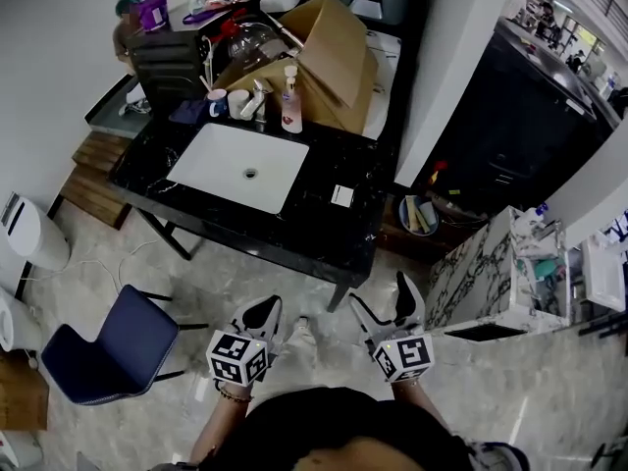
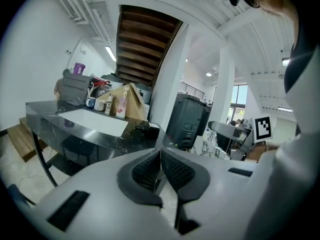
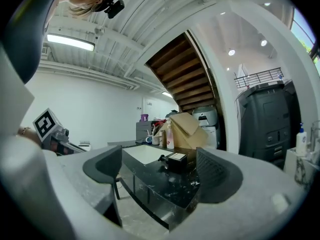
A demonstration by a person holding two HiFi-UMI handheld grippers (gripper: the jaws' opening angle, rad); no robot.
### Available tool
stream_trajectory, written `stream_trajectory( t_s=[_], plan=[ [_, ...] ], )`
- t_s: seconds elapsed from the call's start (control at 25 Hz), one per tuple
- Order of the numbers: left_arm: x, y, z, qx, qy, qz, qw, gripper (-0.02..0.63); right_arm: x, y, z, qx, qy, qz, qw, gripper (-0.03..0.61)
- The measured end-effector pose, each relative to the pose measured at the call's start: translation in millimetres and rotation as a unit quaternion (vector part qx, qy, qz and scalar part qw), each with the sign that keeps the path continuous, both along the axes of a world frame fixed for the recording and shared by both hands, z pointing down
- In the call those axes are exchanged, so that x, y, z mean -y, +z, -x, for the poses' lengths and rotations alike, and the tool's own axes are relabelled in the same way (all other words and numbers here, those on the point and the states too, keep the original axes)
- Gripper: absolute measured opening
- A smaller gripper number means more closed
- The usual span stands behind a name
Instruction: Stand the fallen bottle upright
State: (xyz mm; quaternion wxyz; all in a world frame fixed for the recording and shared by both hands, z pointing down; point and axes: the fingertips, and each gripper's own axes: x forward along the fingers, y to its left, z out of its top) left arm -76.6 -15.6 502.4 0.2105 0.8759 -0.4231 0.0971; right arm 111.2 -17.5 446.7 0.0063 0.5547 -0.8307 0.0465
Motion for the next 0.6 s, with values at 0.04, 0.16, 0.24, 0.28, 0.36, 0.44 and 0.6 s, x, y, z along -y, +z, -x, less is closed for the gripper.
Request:
stream_trajectory(
  t_s=[0.04,0.16,0.24,0.28,0.36,0.44,0.6],
  plan=[
    [15.5,-2.3,1.0,0.000,0.002,-0.003,1.0000,0.003,14.5,-2.8,1.7,-0.003,-0.002,-0.001,1.000,0.459],
    [62.3,-11.5,2.5,0.000,0.009,-0.011,0.9999,0.003,58.6,-12.4,5.0,0.001,-0.002,-0.005,1.000,0.459],
    [88.2,-19.5,0.0,-0.003,0.016,-0.016,0.9997,0.003,84.7,-18.4,5.7,0.001,0.000,-0.005,1.000,0.459],
    [99.8,-23.2,-1.5,-0.006,0.018,-0.019,0.9996,0.003,96.9,-20.8,5.8,0.000,0.001,-0.006,1.000,0.459],
    [122.0,-28.3,-2.8,-0.012,0.022,-0.026,0.9993,0.003,121.3,-24.2,8.0,-0.001,0.002,-0.008,1.000,0.459],
    [141.1,-27.5,-1.5,-0.016,0.026,-0.029,0.9991,0.003,143.6,-25.3,14.3,-0.005,-0.002,-0.008,1.000,0.459],
    [172.2,-17.3,3.7,-0.014,0.028,-0.018,0.9993,0.003,180.8,-21.5,27.2,-0.032,-0.026,-0.003,0.999,0.459]
  ],
)
